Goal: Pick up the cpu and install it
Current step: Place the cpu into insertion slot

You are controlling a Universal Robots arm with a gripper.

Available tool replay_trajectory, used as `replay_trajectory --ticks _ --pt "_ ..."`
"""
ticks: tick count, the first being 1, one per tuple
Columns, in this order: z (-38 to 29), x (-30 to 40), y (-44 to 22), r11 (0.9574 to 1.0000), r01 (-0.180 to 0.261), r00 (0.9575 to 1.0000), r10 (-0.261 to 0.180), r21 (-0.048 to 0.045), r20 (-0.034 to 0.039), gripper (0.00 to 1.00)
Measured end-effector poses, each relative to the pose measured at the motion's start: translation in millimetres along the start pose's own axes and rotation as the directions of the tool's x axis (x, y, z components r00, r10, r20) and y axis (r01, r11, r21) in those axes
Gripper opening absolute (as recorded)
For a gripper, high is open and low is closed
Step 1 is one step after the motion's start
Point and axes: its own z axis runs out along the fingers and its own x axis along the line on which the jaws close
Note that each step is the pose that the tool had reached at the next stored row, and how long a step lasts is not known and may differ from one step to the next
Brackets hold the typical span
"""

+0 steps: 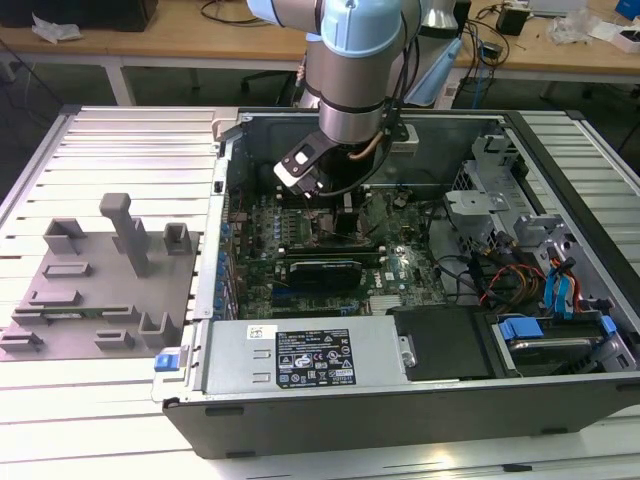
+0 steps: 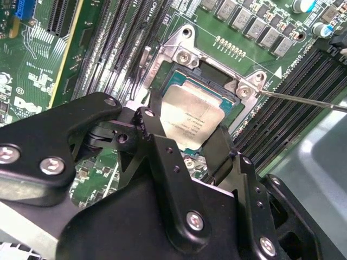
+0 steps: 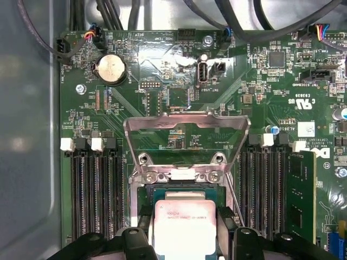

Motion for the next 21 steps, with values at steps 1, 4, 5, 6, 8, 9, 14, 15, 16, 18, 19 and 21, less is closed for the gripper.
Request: replay_trajectory --ticks 1,4,5,6,8,9,14,15,16,18,19,21 --pt "0.0 0.0 0.0 1.0 0.004 1.0 -0.004 0.0 -0.0001 0.55" --pt "0.0 0.0 0.0 0.9999 0.015 0.9999 -0.015 -0.0001 -0.0003 0.55" --pt "0.0 0.0 0.0 0.9999 0.016 0.9999 -0.016 -0.0001 -0.0003 0.55" --pt "0.0 0.0 -0.1 0.9999 0.016 0.9999 -0.016 -0.0002 -0.0002 0.55" --pt "-0.1 0.1 -0.5 0.9999 0.015 0.9999 -0.015 -0.0001 -0.0001 0.55" --pt "0.0 0.3 -0.8 0.9999 0.015 0.9999 -0.015 -0.0001 -0.0002 0.55" --pt "0.0 1.0 -0.9 0.9998 0.022 0.9998 -0.022 -0.0002 -0.0004 0.55" --pt "0.0 1.0 -0.9 0.9996 0.027 0.9996 -0.027 -0.0002 -0.0004 0.55" --pt "0.0 1.0 -0.9 0.9996 0.027 0.9996 -0.027 -0.0002 -0.0004 0.55" --pt "0.2 1.0 -0.9 0.9999 0.015 0.9999 -0.015 -0.0001 -0.0002 0.55" --pt "0.3 1.0 -1.0 1.0 0.006 1.0 -0.006 0.0 0.0 0.55" --pt "0.3 1.0 -1.0 1.0 -0.007 1.0 0.007 0.0002 0.0002 0.55"
